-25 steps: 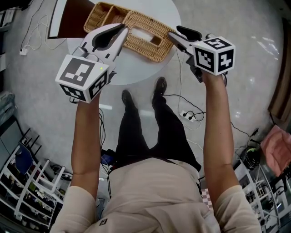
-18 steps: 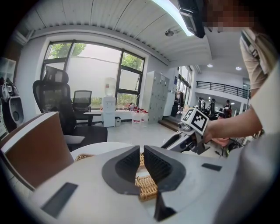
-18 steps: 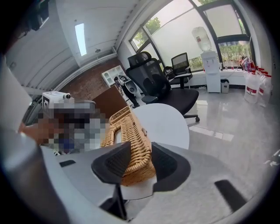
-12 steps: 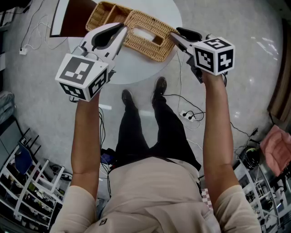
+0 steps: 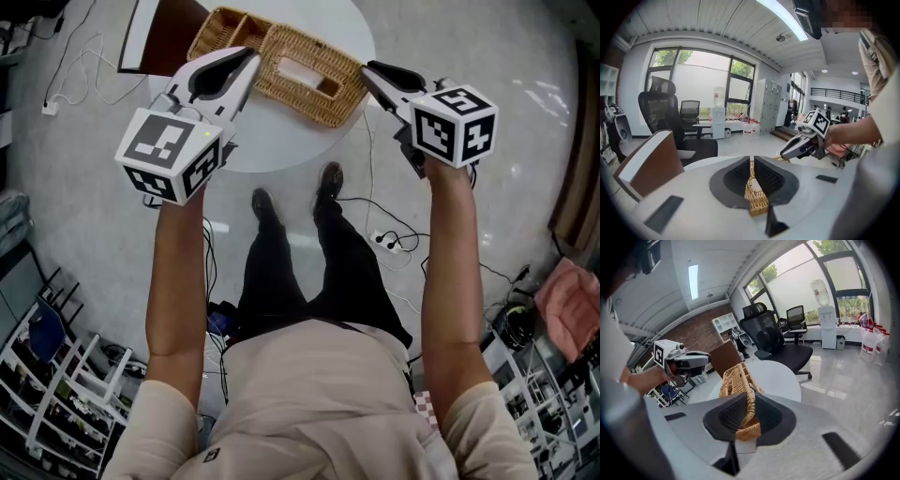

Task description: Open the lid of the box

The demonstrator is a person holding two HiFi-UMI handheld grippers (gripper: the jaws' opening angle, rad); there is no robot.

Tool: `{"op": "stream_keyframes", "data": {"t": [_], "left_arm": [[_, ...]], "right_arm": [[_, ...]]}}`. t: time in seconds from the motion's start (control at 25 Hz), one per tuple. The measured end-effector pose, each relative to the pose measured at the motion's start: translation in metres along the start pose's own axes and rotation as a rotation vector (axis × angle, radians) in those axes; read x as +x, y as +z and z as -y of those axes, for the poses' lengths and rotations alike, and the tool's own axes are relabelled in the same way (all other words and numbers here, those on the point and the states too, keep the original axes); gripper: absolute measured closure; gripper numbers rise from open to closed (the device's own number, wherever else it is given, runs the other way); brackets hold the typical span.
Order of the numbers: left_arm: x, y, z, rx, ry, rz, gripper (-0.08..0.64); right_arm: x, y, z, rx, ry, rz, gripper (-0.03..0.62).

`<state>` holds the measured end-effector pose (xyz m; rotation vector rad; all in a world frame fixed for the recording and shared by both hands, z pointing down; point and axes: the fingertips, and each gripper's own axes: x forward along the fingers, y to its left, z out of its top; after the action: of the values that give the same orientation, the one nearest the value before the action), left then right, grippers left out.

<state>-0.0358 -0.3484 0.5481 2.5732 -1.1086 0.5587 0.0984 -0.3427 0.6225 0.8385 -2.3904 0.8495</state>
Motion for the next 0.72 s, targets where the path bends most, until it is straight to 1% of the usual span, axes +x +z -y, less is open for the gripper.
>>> {"op": "stream_keyframes", "data": {"t": [0.32,0.72], "left_arm": [[-0.024,0.02,0.006,0.017,0.004,0.02,0.535],[-0.06,0.044,0.007,0.035,0.006,0.05,0.535]], "right_arm": [[-0.024,0.011,-0.031,-0.046,0.016,-0.002,0.554],[-0.038,0.013,-0.081,-0.113,0.041,-0.049,0.558]]}}
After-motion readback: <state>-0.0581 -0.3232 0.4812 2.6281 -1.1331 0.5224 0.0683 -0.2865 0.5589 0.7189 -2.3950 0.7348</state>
